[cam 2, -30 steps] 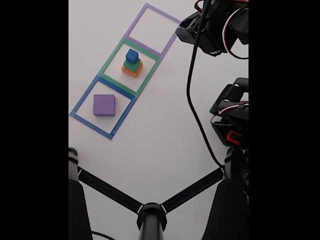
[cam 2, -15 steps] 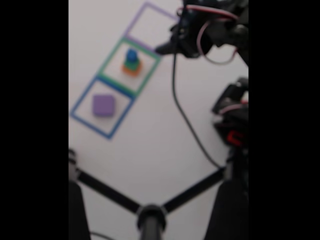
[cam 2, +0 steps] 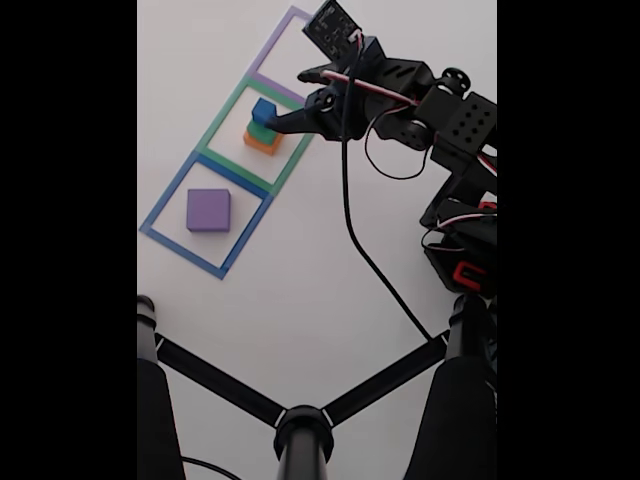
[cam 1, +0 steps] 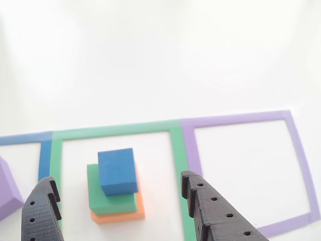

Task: Tower of hanoi

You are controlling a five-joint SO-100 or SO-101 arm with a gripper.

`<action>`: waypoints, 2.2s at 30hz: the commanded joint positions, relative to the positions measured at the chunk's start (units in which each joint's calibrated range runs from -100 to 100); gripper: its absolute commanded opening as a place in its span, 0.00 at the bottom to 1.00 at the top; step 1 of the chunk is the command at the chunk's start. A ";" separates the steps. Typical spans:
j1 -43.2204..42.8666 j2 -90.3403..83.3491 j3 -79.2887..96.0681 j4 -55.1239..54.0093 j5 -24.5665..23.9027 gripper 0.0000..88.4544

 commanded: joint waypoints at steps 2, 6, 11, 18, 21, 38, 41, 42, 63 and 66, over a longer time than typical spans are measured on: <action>-1.25 3.74 6.05 -16.85 0.00 0.32; -1.71 10.15 9.77 -29.07 0.00 0.32; -2.01 20.33 10.50 -41.62 0.00 0.32; -2.17 30.98 9.96 -53.60 0.00 0.32; -2.01 32.91 10.05 -54.73 0.00 0.31; -4.53 42.36 8.59 -63.96 0.00 0.28; -4.76 42.76 8.59 -64.12 0.00 0.25; -4.84 42.84 8.59 -64.12 0.00 0.24; -5.14 43.72 8.50 -64.20 0.00 0.01; -5.45 41.80 8.50 -63.63 0.00 0.01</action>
